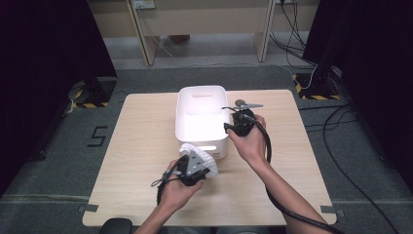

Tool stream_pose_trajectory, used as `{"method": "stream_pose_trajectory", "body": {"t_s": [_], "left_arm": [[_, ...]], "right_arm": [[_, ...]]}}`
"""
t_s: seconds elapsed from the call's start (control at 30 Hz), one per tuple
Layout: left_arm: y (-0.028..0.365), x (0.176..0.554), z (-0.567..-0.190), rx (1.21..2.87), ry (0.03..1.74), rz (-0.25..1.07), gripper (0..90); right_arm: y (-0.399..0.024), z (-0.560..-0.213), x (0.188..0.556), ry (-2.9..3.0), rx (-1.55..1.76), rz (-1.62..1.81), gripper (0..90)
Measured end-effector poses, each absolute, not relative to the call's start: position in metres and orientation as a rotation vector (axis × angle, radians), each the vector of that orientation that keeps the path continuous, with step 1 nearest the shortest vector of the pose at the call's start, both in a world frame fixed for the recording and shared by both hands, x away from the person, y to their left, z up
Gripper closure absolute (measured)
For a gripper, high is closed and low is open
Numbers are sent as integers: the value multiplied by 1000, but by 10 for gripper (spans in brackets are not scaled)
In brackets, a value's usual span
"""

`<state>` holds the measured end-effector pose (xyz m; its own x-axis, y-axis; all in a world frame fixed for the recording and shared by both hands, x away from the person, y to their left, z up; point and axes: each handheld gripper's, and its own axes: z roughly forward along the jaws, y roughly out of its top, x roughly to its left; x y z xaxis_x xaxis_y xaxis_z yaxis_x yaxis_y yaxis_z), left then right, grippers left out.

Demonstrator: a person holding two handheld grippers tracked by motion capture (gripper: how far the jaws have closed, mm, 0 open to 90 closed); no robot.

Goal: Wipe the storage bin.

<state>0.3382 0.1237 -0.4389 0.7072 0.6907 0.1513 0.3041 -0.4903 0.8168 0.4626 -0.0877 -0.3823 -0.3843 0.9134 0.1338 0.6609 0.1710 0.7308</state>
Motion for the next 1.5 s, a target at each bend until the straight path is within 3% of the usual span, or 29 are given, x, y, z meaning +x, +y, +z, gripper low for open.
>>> {"method": "stream_pose_trajectory", "body": {"t_s": [0.27,0.37,0.53,0.7,0.83,0.97,1.2,1.5], "left_arm": [[200,311,-413,1983,884,729,743],[223,308,-409,1958,948,777,743],[246,316,-409,1941,1013,821,742],[256,333,-408,1930,1047,834,741],[263,351,-411,1944,1081,854,741],[268,371,-419,1964,1117,856,741],[274,400,-432,1970,1131,839,737],[273,419,-436,1993,1119,843,738]], "right_arm": [[-80,-386,474,2151,1510,1007,628],[-78,-387,477,2176,1494,978,701],[-79,-387,479,2218,1474,943,742],[-92,-382,480,2310,1337,848,878],[-109,-379,476,2341,1361,973,777],[-126,-367,461,2284,1362,1066,732],[-158,-361,439,2257,1490,998,831],[-155,-379,416,2408,1514,920,863]]}}
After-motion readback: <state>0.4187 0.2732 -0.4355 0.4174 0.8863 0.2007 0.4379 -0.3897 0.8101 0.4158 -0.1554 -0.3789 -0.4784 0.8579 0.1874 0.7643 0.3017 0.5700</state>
